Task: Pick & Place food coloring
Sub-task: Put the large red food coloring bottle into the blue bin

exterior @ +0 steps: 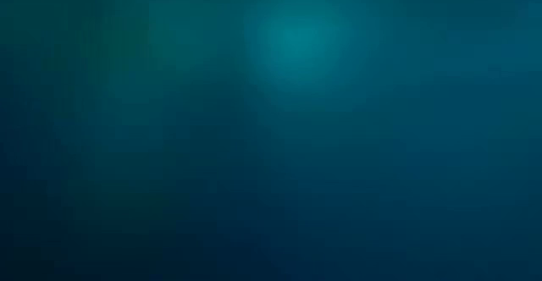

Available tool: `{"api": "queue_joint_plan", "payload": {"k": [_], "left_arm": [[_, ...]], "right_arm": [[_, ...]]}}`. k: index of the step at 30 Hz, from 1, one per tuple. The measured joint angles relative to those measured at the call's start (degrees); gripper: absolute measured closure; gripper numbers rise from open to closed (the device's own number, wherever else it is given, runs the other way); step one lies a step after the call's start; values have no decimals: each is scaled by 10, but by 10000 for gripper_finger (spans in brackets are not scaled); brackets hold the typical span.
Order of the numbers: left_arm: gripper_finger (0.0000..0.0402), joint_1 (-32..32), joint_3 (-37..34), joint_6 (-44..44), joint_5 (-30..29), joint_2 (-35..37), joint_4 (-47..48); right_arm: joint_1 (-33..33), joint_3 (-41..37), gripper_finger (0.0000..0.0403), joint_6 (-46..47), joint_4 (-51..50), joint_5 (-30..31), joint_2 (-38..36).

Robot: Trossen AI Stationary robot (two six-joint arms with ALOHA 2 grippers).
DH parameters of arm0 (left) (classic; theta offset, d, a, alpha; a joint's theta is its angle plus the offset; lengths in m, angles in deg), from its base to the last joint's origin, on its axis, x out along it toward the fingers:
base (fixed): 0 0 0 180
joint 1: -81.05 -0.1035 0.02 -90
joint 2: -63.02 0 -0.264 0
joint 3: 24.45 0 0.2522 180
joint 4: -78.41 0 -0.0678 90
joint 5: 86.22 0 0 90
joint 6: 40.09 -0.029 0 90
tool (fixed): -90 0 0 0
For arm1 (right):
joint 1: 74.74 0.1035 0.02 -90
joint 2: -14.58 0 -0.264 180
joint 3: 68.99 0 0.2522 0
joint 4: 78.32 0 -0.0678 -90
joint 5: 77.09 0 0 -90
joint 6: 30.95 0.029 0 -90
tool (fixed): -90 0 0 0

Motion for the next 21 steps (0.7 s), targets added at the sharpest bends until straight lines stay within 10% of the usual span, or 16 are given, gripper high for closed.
{"api": "queue_joint_plan", "payload": {"k": [21], "left_arm": [[255,-14,0,-25,1,0,-4]], "right_arm": [[-42,11,145,-168,327,-24,258]]}}
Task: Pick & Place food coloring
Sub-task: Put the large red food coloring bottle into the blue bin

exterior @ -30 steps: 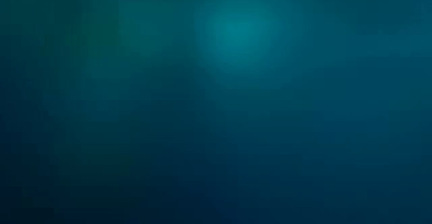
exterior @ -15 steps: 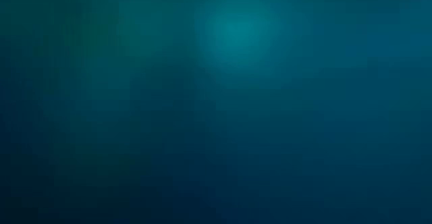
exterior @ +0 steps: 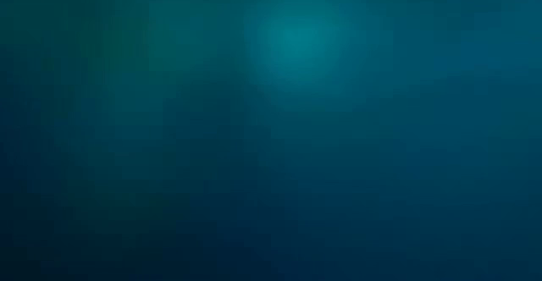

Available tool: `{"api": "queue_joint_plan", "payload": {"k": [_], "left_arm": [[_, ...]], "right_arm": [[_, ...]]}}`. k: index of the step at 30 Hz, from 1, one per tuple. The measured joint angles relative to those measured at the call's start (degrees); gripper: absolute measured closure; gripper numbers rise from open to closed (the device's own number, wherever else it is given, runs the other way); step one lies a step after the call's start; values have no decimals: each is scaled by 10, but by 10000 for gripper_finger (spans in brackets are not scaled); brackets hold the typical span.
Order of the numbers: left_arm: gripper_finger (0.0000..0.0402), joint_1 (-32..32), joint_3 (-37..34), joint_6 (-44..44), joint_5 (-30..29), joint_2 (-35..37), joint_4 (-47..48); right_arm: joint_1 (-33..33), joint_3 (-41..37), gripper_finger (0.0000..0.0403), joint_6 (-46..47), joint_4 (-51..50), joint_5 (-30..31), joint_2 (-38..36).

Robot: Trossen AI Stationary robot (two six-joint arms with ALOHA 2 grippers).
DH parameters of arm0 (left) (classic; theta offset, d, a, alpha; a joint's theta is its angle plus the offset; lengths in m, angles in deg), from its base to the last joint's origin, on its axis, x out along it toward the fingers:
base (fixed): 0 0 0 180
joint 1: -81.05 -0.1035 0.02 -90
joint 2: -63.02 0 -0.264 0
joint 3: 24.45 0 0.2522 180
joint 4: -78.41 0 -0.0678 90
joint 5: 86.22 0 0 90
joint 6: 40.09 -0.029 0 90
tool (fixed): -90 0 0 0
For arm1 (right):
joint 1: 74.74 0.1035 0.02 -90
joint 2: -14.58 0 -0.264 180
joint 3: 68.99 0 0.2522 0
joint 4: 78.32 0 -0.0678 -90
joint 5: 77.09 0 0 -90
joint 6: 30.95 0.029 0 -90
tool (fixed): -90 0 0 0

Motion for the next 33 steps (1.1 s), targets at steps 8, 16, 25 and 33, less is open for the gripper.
{"api": "queue_joint_plan", "payload": {"k": [8,16,25,33], "left_arm": [[256,0,0,0,0,0,0],[254,1,0,5,0,0,0],[258,1,0,5,0,0,0],[258,1,0,5,0,0,0]], "right_arm": [[-35,54,145,-11,2,-52,84],[-49,71,145,-4,0,-71,125],[-55,71,162,7,7,-81,139],[-55,71,257,6,7,-86,139]]}}
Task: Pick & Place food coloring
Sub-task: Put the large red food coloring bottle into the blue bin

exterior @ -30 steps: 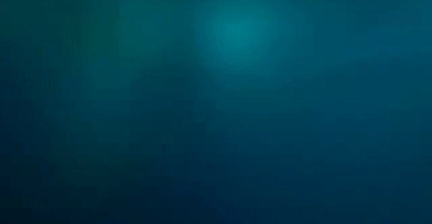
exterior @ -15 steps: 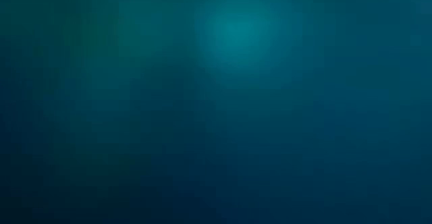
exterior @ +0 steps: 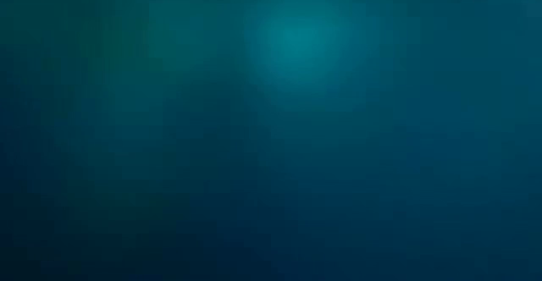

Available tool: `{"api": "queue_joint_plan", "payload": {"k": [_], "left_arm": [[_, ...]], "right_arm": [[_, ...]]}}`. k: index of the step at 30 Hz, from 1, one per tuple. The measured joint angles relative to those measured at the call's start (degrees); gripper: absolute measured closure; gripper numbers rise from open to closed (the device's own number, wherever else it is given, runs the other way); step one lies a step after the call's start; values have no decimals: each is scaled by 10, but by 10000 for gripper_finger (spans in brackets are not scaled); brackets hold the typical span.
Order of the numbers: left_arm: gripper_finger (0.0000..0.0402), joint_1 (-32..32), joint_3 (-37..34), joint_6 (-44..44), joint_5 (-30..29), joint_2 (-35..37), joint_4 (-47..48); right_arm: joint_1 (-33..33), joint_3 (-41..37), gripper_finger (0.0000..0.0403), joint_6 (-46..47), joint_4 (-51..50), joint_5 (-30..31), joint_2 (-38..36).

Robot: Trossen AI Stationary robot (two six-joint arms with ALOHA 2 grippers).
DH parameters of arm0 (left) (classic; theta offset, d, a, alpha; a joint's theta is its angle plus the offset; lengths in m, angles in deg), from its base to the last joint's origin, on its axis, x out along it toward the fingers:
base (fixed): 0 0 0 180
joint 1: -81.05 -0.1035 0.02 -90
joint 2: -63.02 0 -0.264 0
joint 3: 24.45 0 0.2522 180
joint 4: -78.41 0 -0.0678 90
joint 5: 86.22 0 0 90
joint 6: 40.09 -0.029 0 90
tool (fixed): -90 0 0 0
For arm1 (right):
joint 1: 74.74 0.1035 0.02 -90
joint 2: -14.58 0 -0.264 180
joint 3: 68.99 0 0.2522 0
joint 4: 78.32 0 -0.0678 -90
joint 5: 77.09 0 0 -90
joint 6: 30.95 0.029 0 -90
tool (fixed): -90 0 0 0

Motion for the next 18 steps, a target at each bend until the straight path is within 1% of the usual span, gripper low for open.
{"api": "queue_joint_plan", "payload": {"k": [3,7,10,14,18], "left_arm": [[257,0,0,0,0,0,0],[256,0,0,0,0,0,0],[258,0,0,0,0,0,0],[256,0,0,-9,0,0,0],[254,0,0,-9,0,0,0]], "right_arm": [[0,0,281,-1,0,1,0],[0,1,281,-7,2,4,-10],[4,19,281,-35,3,10,-34],[22,78,281,-89,-17,-18,-61],[45,173,281,-127,-115,-25,-58]]}}
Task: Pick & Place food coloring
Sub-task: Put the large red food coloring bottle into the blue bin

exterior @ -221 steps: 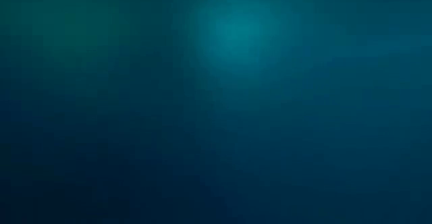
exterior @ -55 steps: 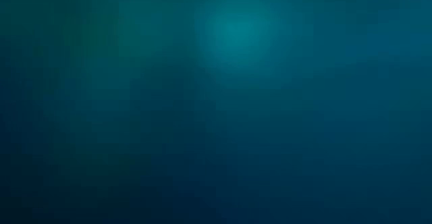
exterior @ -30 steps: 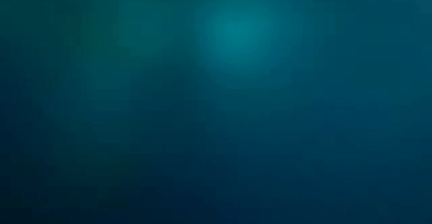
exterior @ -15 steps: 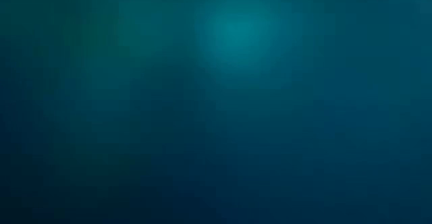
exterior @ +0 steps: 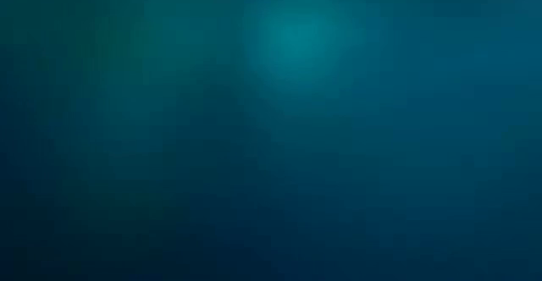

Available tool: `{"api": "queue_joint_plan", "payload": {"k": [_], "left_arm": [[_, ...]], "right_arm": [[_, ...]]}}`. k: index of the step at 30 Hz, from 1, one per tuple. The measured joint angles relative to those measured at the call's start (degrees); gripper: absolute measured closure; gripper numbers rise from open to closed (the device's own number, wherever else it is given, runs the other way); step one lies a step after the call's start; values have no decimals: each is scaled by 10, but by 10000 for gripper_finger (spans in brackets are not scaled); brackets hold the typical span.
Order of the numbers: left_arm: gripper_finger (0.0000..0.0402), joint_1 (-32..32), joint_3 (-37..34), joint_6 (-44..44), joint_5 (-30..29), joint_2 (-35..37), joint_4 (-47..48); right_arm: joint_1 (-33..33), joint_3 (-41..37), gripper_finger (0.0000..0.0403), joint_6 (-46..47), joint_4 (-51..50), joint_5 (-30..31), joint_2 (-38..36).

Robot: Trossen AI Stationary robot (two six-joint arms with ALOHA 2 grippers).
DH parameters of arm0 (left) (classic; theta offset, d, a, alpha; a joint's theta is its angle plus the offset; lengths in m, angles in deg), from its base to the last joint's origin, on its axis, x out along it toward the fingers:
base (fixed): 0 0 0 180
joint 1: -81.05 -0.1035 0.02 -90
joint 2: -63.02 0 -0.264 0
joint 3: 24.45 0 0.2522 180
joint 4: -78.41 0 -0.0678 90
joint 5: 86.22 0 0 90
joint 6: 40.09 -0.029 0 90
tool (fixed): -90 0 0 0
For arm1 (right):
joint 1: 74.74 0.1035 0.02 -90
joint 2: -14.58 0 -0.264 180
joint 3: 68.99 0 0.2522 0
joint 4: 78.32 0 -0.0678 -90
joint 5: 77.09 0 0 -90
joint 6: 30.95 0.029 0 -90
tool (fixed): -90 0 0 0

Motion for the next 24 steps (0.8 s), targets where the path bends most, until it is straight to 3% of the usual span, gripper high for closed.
{"api": "queue_joint_plan", "payload": {"k": [4,7,17,24], "left_arm": [[257,0,0,0,0,0,0],[258,0,0,1,1,0,0],[258,0,0,10,26,0,0],[254,0,0,10,72,0,0]], "right_arm": [[12,84,281,-2,-60,-18,44],[13,121,281,7,-60,-48,98],[8,239,281,-11,-37,-50,278],[-10,271,281,-19,-41,-60,322]]}}
